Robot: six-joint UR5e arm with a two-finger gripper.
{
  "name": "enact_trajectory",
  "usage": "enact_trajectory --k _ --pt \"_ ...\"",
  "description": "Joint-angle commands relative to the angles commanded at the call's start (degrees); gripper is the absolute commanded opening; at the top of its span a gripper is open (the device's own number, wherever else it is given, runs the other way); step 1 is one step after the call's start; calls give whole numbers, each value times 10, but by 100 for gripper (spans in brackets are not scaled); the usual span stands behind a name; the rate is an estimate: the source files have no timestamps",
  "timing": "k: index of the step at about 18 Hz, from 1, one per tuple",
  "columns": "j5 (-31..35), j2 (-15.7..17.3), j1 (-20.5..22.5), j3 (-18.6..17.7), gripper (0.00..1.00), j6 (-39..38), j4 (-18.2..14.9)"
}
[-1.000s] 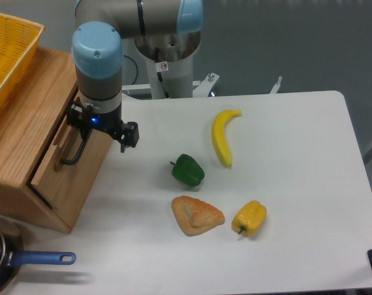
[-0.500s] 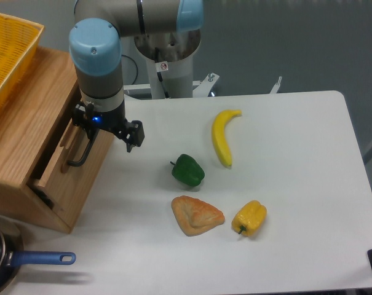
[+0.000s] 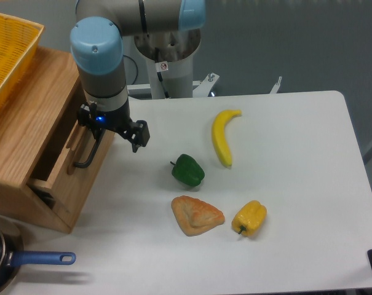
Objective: Slide the top drawer open
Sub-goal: 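Pull the drawer handle outward, sliding the wooden drawer open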
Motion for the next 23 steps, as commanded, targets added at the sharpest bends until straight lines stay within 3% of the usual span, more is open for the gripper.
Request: enact_trajectory --k 23 --pt "25 -5 75 14 100 70 -3"
